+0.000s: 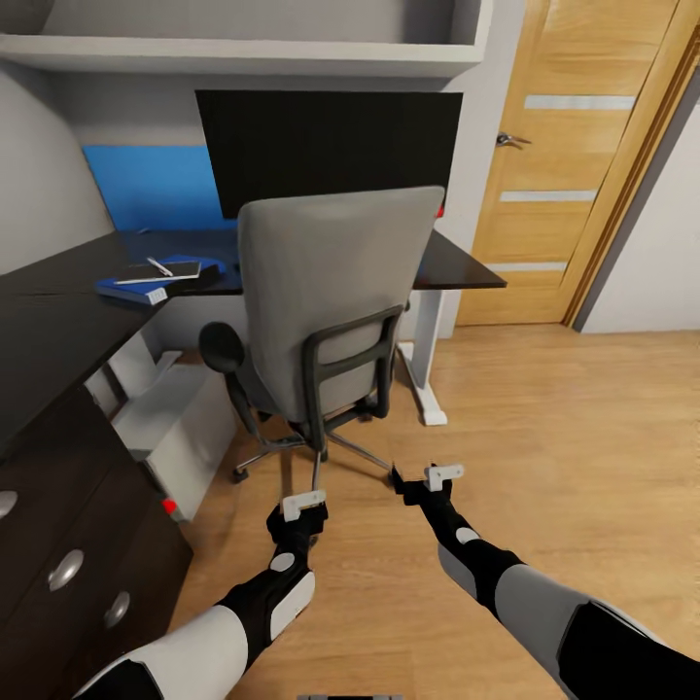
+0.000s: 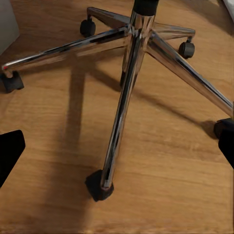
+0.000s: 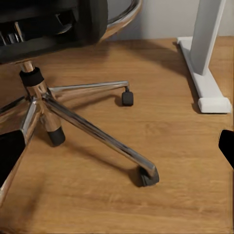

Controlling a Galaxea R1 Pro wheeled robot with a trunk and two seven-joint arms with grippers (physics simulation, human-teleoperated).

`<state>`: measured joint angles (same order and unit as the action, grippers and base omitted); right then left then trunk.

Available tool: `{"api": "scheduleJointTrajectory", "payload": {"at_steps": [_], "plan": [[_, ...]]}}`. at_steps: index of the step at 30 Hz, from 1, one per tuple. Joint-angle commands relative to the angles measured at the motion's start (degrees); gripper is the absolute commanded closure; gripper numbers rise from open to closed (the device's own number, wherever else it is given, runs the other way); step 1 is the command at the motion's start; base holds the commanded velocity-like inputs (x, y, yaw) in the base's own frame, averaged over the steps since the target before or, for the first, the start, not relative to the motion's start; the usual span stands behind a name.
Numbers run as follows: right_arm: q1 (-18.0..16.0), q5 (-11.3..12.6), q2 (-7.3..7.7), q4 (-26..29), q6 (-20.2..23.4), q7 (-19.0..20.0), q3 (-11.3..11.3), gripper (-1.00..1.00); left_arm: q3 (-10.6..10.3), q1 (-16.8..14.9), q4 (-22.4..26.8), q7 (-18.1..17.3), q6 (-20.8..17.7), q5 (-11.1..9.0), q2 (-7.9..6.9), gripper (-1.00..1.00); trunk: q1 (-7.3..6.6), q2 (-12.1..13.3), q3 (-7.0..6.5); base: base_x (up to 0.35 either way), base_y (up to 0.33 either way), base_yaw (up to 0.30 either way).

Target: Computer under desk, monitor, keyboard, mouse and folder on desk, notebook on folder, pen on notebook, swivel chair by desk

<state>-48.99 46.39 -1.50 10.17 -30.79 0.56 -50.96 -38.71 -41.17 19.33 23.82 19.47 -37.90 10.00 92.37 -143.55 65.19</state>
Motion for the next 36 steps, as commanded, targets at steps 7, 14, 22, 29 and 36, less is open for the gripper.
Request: {"api": "scheduleJointTrajectory", "payload": {"at_steps": [7,14,22,29,36], "plan": [[-0.05,0.62,0.01,-0.06,-0.23,0.06,-0.46,-1.0,-0.49,-0.07,-0.07,0.35,0.31,-0.42,0.0,-1.0,-0.05,-0.02,0.04,-0.334,0.0,0.0],[-0.05,0.68,-0.06,-0.06,-0.17,-0.01,-0.46,-1.0,-0.49,-0.07,-0.03,0.35,0.31,-0.42,0.0,-1.0,-0.05,-0.02,0.04,-0.334,0.0,0.0],[-0.05,0.79,-0.08,-0.06,-0.13,-0.07,-0.47,-1.0,-0.49,-0.08,-0.02,0.35,0.31,-0.42,0.0,-1.0,-0.05,-0.02,0.04,-0.334,0.0,0.0],[-0.05,0.8,-0.1,-0.06,0.0,-0.28,-0.42,-1.0,-0.49,-0.07,-0.02,0.35,0.31,-0.42,0.0,-1.0,-0.05,-0.02,0.04,-0.334,0.0,0.0],[-0.05,0.8,-0.02,-0.14,-0.21,-0.29,-0.35,-1.0,-0.49,-0.08,-0.01,0.26,0.31,-0.53,0.0,-1.0,-0.05,-0.02,0.04,-0.335,0.0,0.0]]}}
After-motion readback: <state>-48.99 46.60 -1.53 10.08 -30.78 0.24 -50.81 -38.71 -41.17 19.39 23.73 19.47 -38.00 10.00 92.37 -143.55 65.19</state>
